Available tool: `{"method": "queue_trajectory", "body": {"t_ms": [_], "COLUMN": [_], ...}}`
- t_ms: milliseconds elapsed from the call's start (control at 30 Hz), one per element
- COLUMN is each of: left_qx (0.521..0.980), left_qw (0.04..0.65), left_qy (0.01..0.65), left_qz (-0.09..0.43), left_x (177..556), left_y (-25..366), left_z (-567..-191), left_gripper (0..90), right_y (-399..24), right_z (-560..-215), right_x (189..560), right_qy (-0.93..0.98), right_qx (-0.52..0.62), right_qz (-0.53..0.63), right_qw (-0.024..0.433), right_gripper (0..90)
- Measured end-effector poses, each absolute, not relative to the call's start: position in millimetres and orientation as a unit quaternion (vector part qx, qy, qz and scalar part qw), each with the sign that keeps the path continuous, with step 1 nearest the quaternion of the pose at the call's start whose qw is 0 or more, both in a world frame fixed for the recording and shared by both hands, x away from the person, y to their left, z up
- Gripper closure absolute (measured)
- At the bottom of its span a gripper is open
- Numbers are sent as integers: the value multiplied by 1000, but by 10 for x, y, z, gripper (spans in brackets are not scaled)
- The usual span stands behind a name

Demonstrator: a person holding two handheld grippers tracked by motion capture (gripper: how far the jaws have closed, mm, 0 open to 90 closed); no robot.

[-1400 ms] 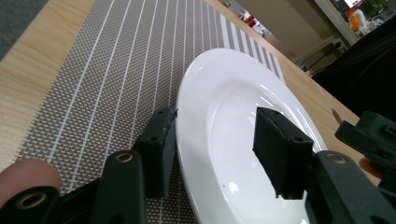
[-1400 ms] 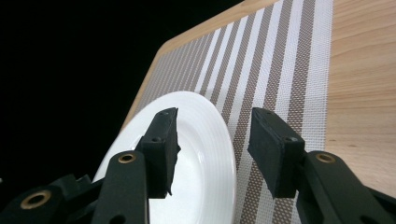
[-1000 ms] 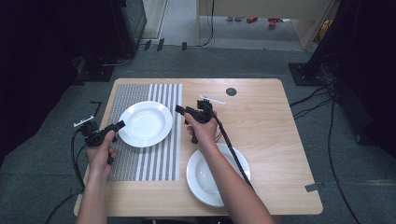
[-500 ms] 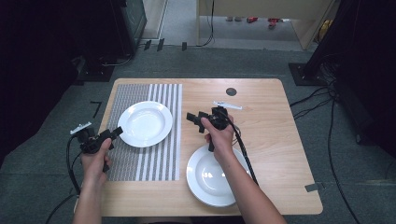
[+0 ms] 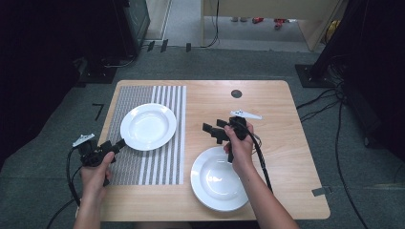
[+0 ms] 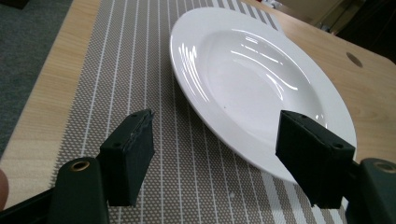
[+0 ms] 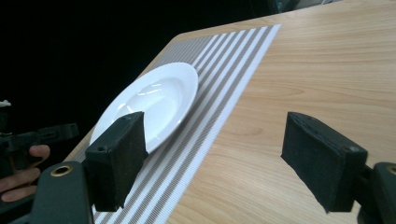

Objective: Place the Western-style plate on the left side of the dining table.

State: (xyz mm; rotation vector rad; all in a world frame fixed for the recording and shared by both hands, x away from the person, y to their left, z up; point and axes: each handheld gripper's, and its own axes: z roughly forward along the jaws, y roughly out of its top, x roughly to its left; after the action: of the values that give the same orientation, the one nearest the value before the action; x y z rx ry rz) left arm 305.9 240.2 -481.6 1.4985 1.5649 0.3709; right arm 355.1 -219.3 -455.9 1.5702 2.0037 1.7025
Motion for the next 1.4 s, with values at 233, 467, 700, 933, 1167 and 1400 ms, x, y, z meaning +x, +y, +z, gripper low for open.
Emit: {"method": "queue_trajectory", "body": {"t_ms": [233,467,700,933,1167,1400], "left_qx": [617,626,646,650,651,653], "left_qw": [439,426,404,402,388,383], "left_qy": [636,634,622,617,624,623], "left_qz": [151,159,181,186,192,197], "left_x": [2957,2847,2747,2667,2595,2533], "left_y": [2371,2360,2324,2324,2347,2375], "left_z": [-4880,-4900,-4928,-4944,-4983,-4995], "left_gripper": [262,250,246,231,231,232], "right_y": [-2460,-2701,-2983,-3244,-3503,-3702], "right_z": [-4592,-4652,-4768,-4851,-4920,-4997], "right_x": [3448,3345,3240,3142,3048,2959], "right_qy": [650,646,638,631,623,616], "right_qx": [523,537,559,575,594,615], "right_qz": [548,539,524,511,494,474], "right_qw": [53,69,84,103,117,133], "right_gripper": [219,210,207,206,207,200]}}
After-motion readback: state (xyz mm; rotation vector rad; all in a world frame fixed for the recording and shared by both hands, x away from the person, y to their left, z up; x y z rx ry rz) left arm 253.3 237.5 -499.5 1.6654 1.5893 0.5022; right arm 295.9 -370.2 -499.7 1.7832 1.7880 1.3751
